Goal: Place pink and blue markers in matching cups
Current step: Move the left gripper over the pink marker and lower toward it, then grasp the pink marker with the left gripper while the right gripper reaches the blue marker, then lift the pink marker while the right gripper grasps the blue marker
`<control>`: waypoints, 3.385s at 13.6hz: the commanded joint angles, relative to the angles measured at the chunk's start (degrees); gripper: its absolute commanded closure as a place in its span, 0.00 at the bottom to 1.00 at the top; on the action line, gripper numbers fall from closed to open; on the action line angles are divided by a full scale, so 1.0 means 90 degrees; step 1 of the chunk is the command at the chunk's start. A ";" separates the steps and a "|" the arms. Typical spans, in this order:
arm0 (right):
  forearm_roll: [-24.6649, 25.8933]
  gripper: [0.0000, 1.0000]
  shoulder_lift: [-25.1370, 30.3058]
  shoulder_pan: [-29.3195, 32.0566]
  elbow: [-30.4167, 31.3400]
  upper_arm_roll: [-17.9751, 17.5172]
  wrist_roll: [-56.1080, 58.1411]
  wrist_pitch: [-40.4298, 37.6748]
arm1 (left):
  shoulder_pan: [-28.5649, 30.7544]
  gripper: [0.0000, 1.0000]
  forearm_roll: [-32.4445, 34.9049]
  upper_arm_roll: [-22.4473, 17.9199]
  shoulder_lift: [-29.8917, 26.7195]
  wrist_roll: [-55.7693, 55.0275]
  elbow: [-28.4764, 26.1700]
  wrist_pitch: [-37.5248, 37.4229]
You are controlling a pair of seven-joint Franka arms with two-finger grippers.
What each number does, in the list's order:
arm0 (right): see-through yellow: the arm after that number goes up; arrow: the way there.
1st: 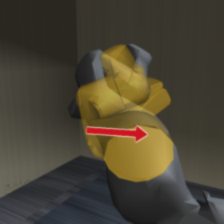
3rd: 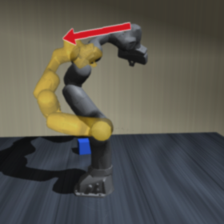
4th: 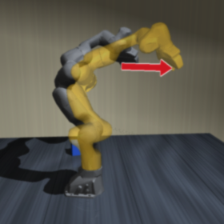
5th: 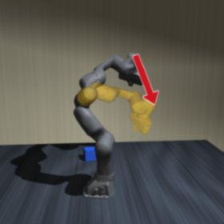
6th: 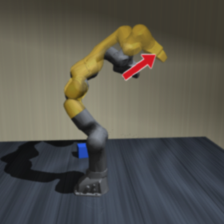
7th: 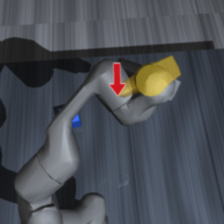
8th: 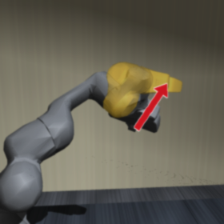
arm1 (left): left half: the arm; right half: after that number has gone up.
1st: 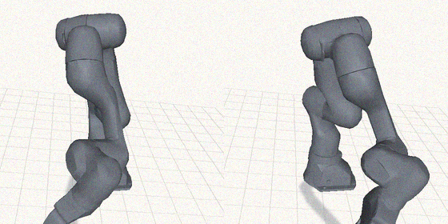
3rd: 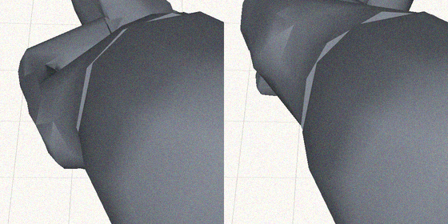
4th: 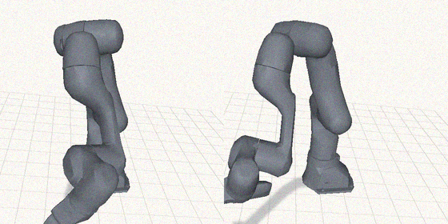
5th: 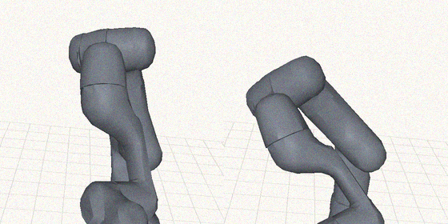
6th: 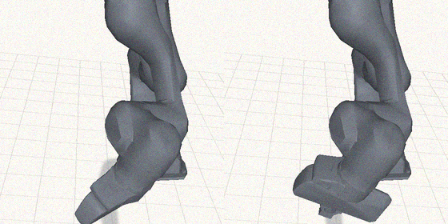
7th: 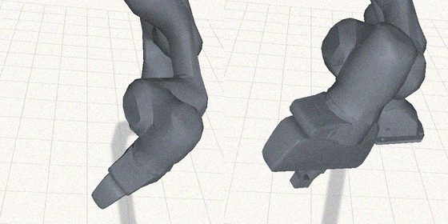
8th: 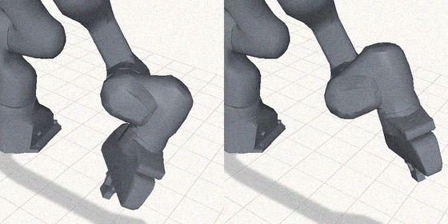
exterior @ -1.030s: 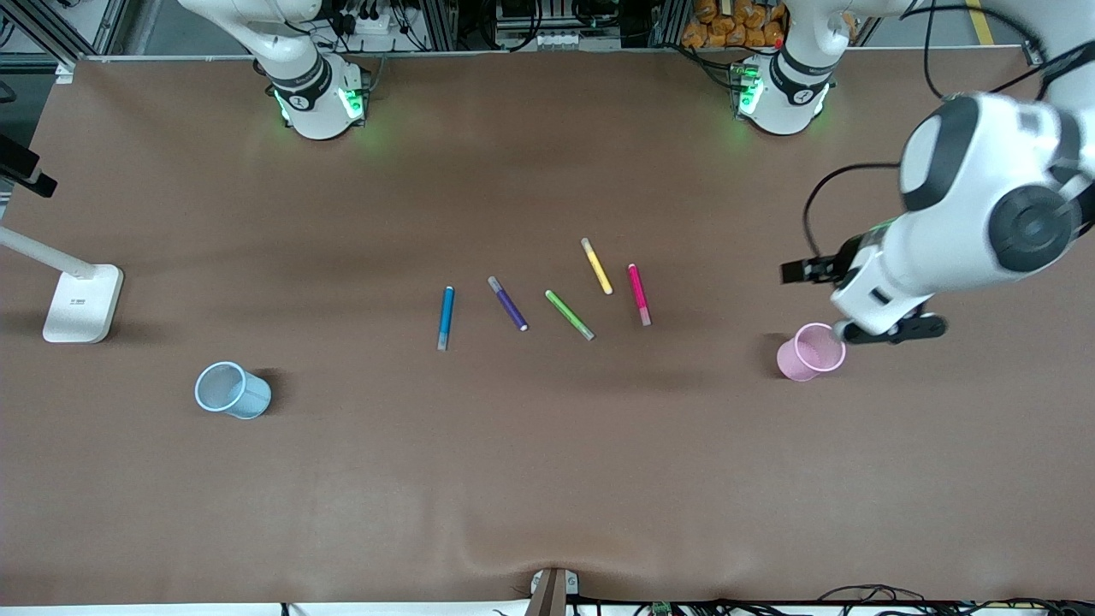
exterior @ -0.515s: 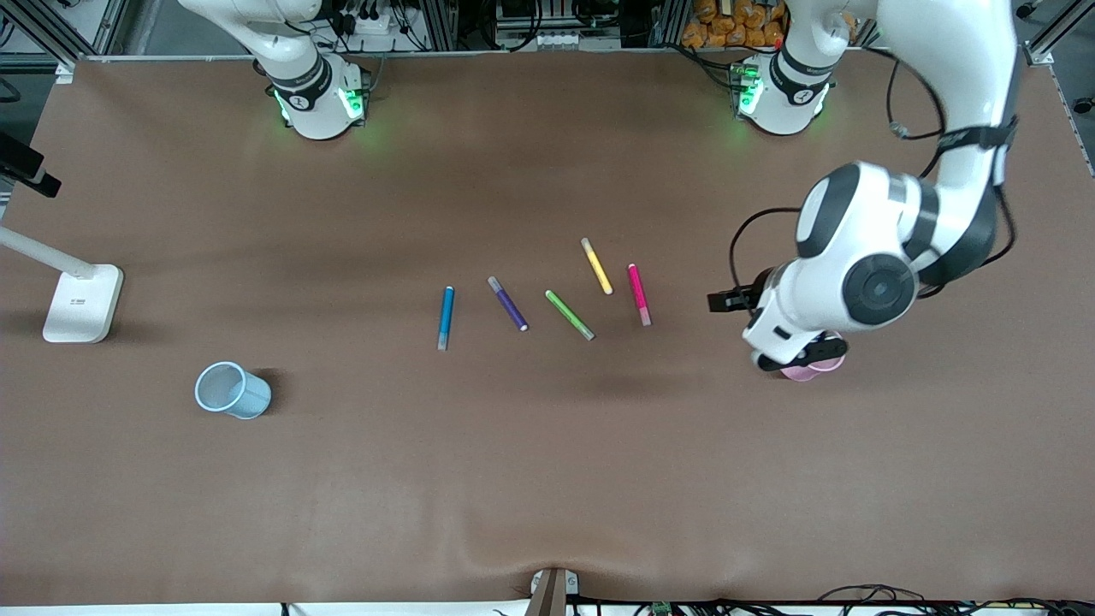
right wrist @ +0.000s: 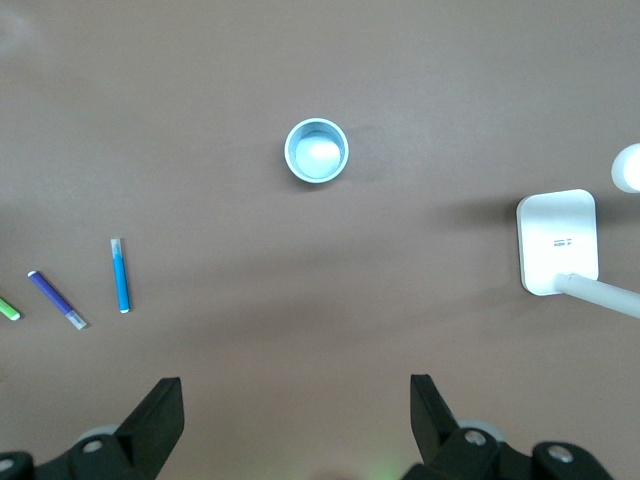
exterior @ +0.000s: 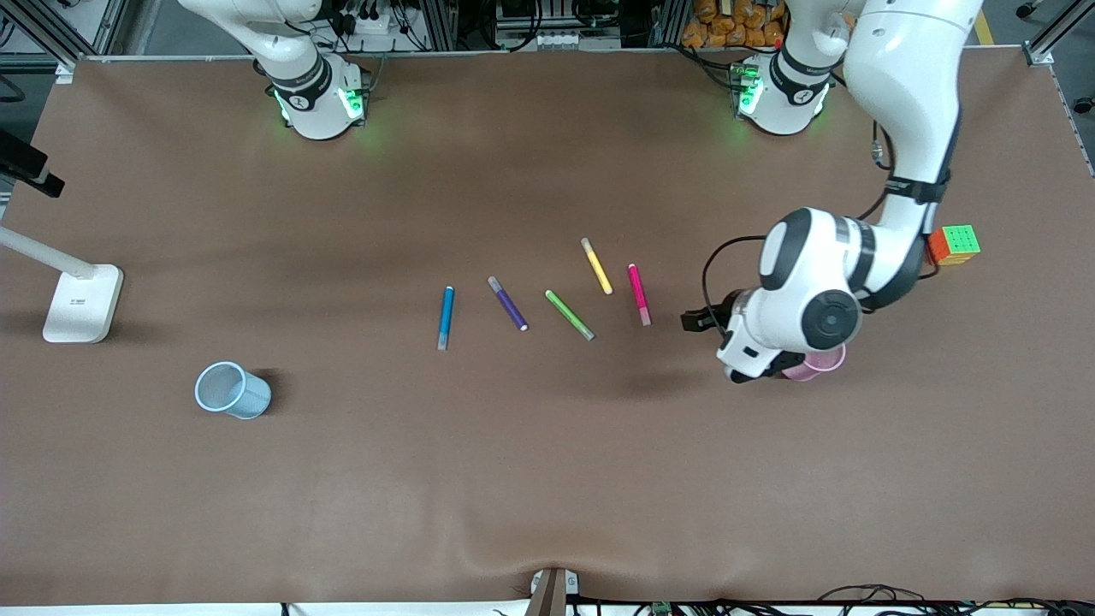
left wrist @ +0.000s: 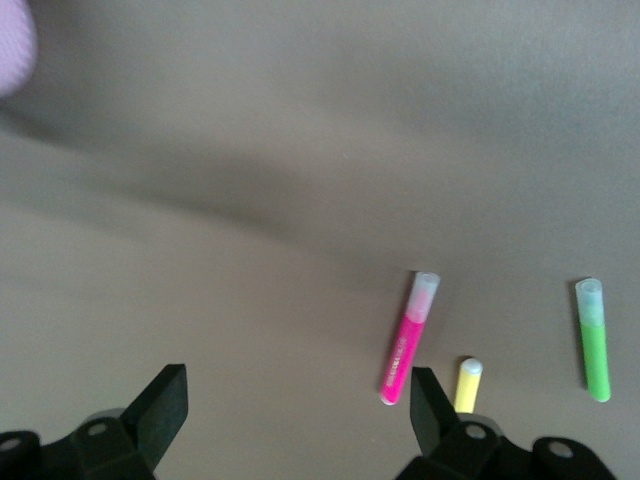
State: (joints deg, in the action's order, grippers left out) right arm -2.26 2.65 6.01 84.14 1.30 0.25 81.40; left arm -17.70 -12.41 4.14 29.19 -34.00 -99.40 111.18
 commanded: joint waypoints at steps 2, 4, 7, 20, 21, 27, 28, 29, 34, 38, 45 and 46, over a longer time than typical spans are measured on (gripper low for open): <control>-0.0110 0.00 -0.0060 -0.0024 -0.0140 0.0002 -0.0048 -0.0041 | -0.0463 0.19 -0.0272 -0.0030 0.0203 -0.0693 -0.0137 0.0555; -0.0110 0.00 -0.0070 -0.0033 -0.0140 0.0002 -0.0048 -0.0041 | -0.0679 0.20 -0.0311 -0.0030 0.0437 -0.0939 -0.0127 0.0965; -0.0110 0.00 -0.0148 -0.0131 -0.0140 0.0002 -0.0048 -0.0031 | -0.0874 0.29 -0.0505 -0.0021 0.0750 -0.0940 -0.0127 0.1434; -0.1252 0.00 -0.1300 -0.1369 -0.0198 -0.0008 -0.1029 0.0486 | -0.0963 0.67 -0.0496 -0.0030 0.1043 -0.0852 -0.0157 0.1661; -0.1233 0.00 -0.1397 -0.1700 -0.0217 -0.0008 -0.1508 0.0516 | -0.0963 0.68 -0.0467 -0.0030 0.1053 -0.0842 -0.0157 0.1661; -0.1029 0.00 -0.2206 -0.3146 -0.0306 0.0002 -0.2499 0.1111 | -0.0924 1.00 -0.0428 -0.0030 0.1102 -0.0686 -0.0118 0.1670; -0.0767 0.00 -0.2460 -0.3226 -0.0296 -0.0008 -0.2489 0.1363 | -0.0914 1.00 -0.0418 -0.0059 0.1054 -0.0705 -0.0108 0.1641; -0.0687 0.00 -0.2617 -0.3294 -0.0209 -0.0008 -0.2480 0.1743 | -0.0885 1.00 -0.0418 -0.0089 0.0899 -0.0763 -0.0098 0.1486; -0.0034 0.00 -0.3292 -0.3752 0.0473 -0.0008 -0.2499 0.3109 | 0.0119 1.00 0.0186 -0.0275 -0.0722 -0.0735 0.0252 -0.0319; 0.0173 0.00 -0.3293 -0.3949 0.1773 -0.0008 -0.2587 0.4830 | 0.0268 1.00 0.0987 -0.0362 -0.1026 -0.0822 0.0556 -0.0507; 0.0164 0.00 -0.3790 -0.3891 0.2566 -0.0008 -0.2538 0.6072 | 0.0522 1.00 0.1837 -0.0441 -0.1222 -0.1778 0.1102 -0.0927; 0.0164 0.00 -0.3878 -0.3939 0.2566 -0.0008 -0.2538 0.6111 | 0.0522 1.00 0.1857 -0.0489 -0.1232 -0.1837 0.1113 -0.0927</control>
State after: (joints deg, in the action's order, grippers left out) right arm -1.81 -30.60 -29.44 107.22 1.47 -22.21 135.20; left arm -12.99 2.43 0.00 18.48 -47.90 -90.87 104.62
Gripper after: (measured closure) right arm 0.000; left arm 0.824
